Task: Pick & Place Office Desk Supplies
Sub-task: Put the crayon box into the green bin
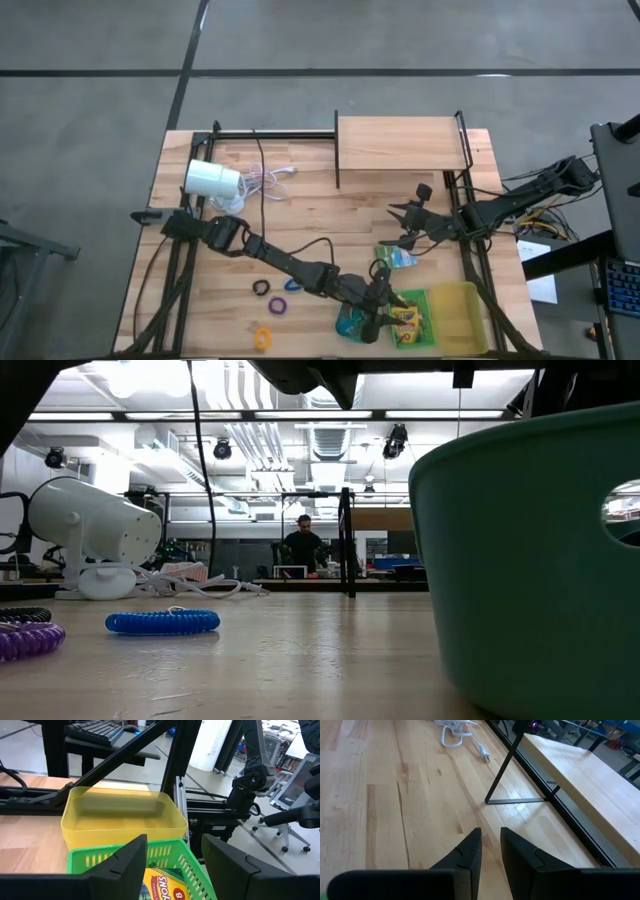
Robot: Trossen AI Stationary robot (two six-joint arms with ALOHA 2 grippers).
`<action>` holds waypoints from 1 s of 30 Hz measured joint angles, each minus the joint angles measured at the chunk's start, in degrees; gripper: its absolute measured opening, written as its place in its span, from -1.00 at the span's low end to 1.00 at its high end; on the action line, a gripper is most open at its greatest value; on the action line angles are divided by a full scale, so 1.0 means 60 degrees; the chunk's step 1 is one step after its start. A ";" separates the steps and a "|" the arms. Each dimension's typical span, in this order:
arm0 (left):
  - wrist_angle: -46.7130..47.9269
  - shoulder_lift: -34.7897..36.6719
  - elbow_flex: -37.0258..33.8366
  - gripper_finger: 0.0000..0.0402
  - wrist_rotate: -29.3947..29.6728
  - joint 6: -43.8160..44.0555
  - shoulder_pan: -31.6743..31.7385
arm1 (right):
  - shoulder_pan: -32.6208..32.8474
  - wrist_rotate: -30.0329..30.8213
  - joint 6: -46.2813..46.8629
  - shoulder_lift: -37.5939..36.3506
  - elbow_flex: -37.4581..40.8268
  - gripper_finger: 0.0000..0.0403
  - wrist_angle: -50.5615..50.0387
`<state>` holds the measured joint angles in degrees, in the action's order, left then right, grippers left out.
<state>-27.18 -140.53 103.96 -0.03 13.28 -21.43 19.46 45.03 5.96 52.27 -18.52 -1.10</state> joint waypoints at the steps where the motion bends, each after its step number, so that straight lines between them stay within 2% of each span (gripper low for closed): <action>1: 0.0000 0.0000 0.0000 -0.04 0.0004 -0.0034 0.0000 | 0.0004 -0.0002 0.0000 -0.0003 0.0000 -0.66 0.0000; 4: 0.0371 0.0114 -0.0035 -0.04 0.0316 -0.0965 0.0018 | 0.0000 0.0000 0.0000 -0.0003 0.0000 -0.66 0.0000; 9: 0.3003 0.1305 -0.0051 -0.09 0.0585 -0.1836 0.0154 | 0.0001 -0.0003 0.0000 0.0000 0.0000 -0.66 -0.0004; 12: 0.4284 0.2028 -0.0116 -0.13 0.0609 -0.1886 0.0316 | 0.0004 0.0000 0.0000 -0.0003 0.0003 -0.66 -0.0004; 15: 0.4523 0.2597 -0.0805 -0.16 0.0608 -0.1759 0.0464 | 0.0004 -0.0001 0.0000 -0.0002 0.0000 -0.66 -0.0004; 21: 0.1758 0.4028 -0.3302 -0.18 0.0195 -0.2123 0.0760 | 0.0004 0.0000 0.0000 -0.0001 0.0000 -0.66 -0.0004; 25: -0.0270 0.4701 -0.5274 -0.18 -0.0829 -0.2433 0.1284 | 0.0002 -0.0001 0.0000 -0.0003 0.0004 -0.66 -0.0004; 27: -0.1277 0.4955 -0.5908 -0.18 -0.1442 -0.2426 0.1656 | 0.0000 0.0000 0.0000 -0.0003 0.0001 -0.66 -0.0004; 30: -0.1965 0.5184 -0.6552 -0.18 -0.2377 -0.2300 0.2275 | 0.0000 0.0000 0.0000 -0.0003 0.0000 -0.66 -0.0004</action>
<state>-38.97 -109.43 64.65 -14.29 -0.52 -7.78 19.46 45.04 5.96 52.25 -18.52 -1.13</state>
